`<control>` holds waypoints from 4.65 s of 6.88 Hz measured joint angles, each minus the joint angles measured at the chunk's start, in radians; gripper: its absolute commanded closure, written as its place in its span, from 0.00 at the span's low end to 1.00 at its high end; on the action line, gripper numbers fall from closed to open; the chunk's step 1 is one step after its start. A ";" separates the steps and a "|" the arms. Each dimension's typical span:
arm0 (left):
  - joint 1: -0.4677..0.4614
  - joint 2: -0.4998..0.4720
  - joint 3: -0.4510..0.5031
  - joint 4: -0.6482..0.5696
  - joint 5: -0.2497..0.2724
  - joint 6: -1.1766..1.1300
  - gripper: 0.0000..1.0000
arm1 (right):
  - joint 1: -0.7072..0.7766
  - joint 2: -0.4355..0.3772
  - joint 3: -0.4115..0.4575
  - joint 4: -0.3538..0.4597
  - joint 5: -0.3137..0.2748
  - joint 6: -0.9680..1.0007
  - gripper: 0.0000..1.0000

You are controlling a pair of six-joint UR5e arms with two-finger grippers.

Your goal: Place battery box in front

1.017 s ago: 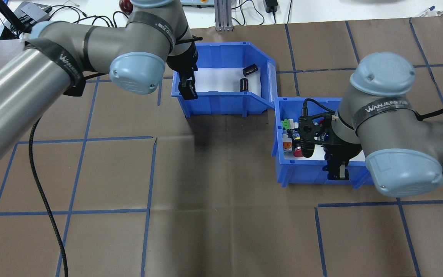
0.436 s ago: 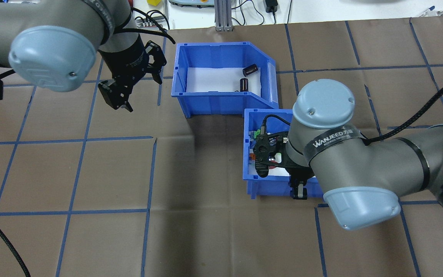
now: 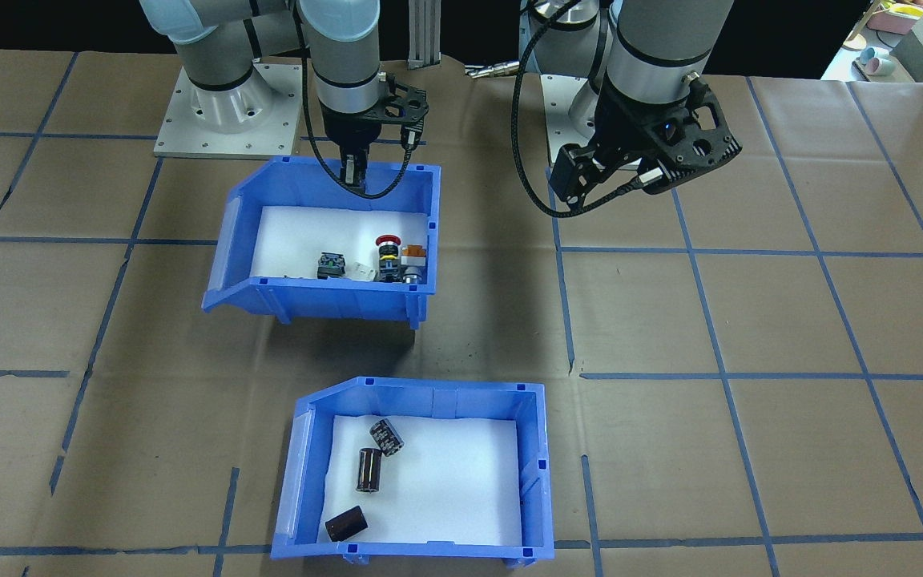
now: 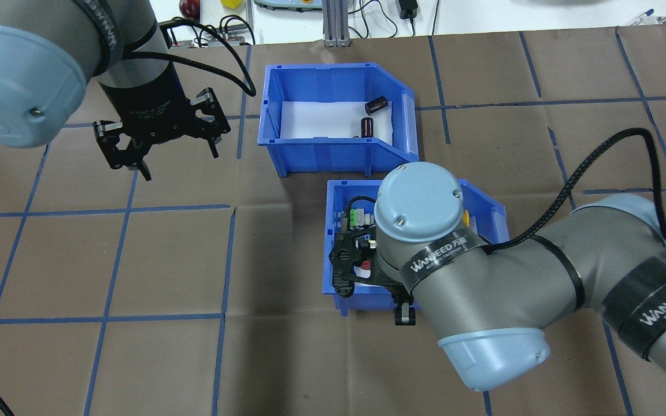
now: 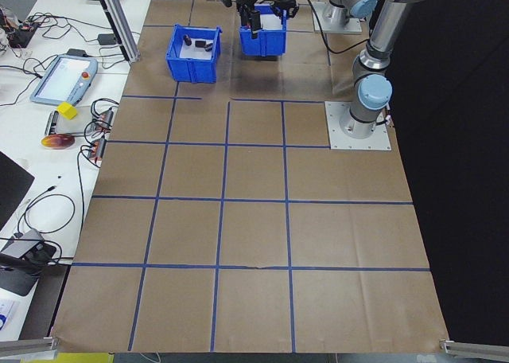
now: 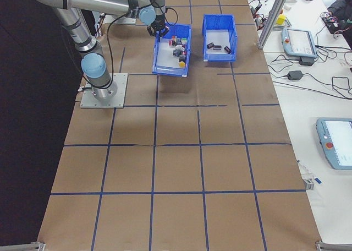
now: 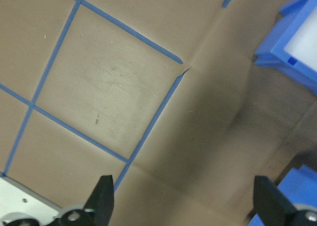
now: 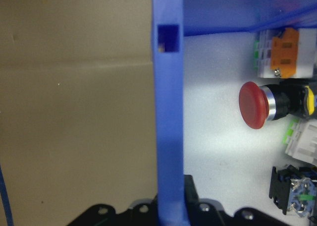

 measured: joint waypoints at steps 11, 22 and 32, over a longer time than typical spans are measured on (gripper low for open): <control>0.081 0.189 -0.082 0.025 -0.128 0.600 0.00 | 0.078 0.059 0.039 -0.183 -0.010 0.083 0.00; 0.084 0.227 -0.154 0.034 -0.131 0.613 0.00 | -0.454 -0.054 -0.251 0.134 -0.025 0.621 0.00; 0.082 0.240 -0.156 0.035 -0.134 0.599 0.00 | -0.476 0.090 -0.510 0.448 0.023 1.107 0.00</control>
